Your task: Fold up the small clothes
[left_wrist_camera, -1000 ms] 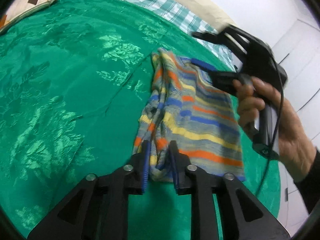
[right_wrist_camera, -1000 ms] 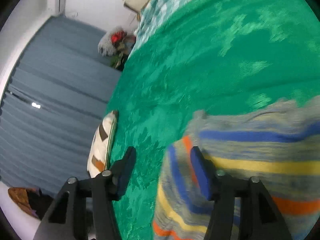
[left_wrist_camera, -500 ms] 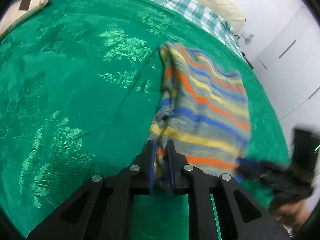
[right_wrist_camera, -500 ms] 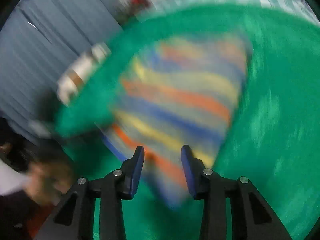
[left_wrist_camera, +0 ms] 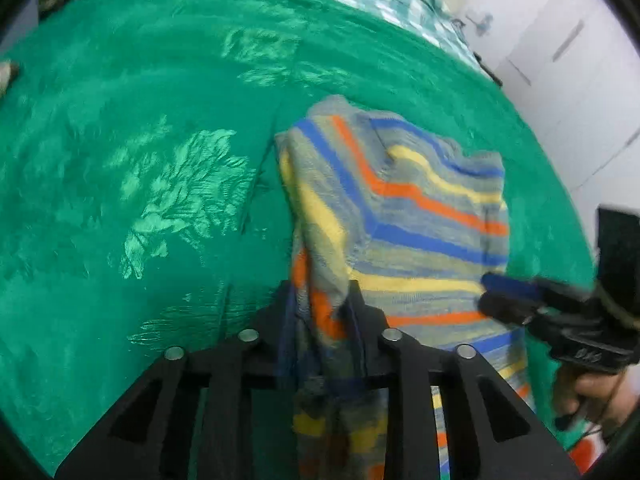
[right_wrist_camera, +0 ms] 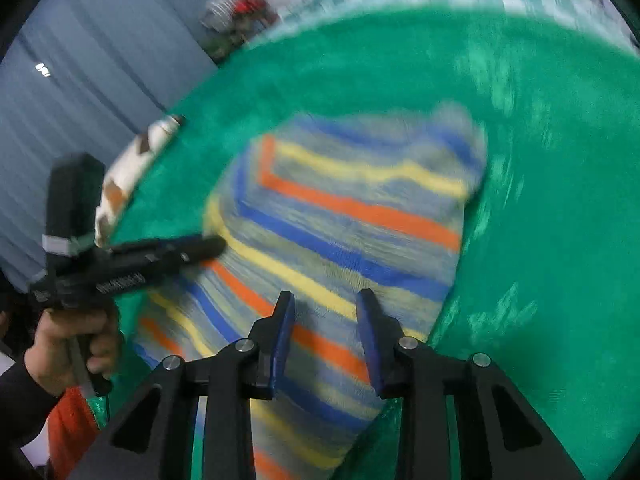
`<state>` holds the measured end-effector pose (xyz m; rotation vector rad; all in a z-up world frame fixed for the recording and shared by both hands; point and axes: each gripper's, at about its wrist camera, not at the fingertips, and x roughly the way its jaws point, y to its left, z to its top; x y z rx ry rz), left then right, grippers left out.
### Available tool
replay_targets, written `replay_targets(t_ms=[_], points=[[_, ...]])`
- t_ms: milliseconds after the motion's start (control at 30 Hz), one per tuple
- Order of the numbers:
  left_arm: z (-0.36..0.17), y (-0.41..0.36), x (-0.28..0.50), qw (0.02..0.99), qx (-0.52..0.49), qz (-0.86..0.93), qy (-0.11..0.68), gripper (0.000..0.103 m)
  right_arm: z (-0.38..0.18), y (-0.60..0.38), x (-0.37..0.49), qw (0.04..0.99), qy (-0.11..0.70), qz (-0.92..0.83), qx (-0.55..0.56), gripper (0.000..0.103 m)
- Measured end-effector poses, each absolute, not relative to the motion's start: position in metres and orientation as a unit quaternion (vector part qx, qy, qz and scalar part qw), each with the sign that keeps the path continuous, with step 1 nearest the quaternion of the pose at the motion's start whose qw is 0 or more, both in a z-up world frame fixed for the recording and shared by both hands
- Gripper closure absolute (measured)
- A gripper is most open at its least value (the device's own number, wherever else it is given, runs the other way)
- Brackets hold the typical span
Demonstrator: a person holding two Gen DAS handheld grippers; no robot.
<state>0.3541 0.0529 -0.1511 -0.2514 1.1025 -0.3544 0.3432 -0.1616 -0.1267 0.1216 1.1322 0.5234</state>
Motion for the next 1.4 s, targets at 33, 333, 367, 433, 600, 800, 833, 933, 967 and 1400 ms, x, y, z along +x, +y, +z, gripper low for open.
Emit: replay_targets(t_ms=[33, 333, 367, 433, 600, 800, 833, 933, 967, 1400], points=[[-0.147, 0.056, 0.353, 0.831, -0.123, -0.171, 0.515, 0.073, -0.124, -0.163, 0.344, 0.811, 0.526, 0.249, 0.062, 0.071], [-0.143, 0.054, 0.400, 0.859, -0.103, -0.147, 0.480, 0.041, -0.105, -0.195, 0.408, 0.838, 0.497, 0.200, 0.104, 0.071], [-0.152, 0.056, 0.409, 0.856, -0.106, -0.136, 0.488, 0.041, -0.121, -0.199, 0.418, 0.831, 0.517, 0.174, 0.104, 0.071], [-0.156, 0.069, 0.415, 0.853, -0.133, -0.134, 0.486, 0.042, -0.136, -0.212, 0.425, 0.831, 0.517, 0.148, 0.141, 0.083], [-0.126, 0.093, 0.373, 0.861, -0.143, -0.150, 0.464, 0.043, -0.093, -0.222, 0.385, 0.861, 0.462, 0.146, 0.157, 0.079], [-0.131, 0.077, 0.277, 0.859, -0.068, -0.192, 0.469, 0.032, -0.081, -0.191, 0.278, 0.852, 0.468, 0.222, 0.075, 0.071], [-0.147, 0.074, 0.267, 0.855, -0.033, -0.168, 0.489, 0.038, -0.092, -0.185, 0.261, 0.847, 0.480, 0.222, 0.060, 0.064], [-0.151, 0.095, 0.246, 0.857, -0.068, -0.146, 0.490, 0.039, -0.125, -0.184, 0.214, 0.827, 0.529, 0.189, 0.031, 0.063], [-0.144, 0.101, 0.237, 0.860, -0.077, -0.134, 0.487, 0.039, -0.117, -0.189, 0.196, 0.836, 0.520, 0.173, 0.040, 0.062], [-0.129, 0.070, 0.145, 0.866, -0.084, -0.147, 0.470, 0.025, -0.041, -0.168, 0.115, 0.884, 0.461, -0.039, -0.072, 0.021]])
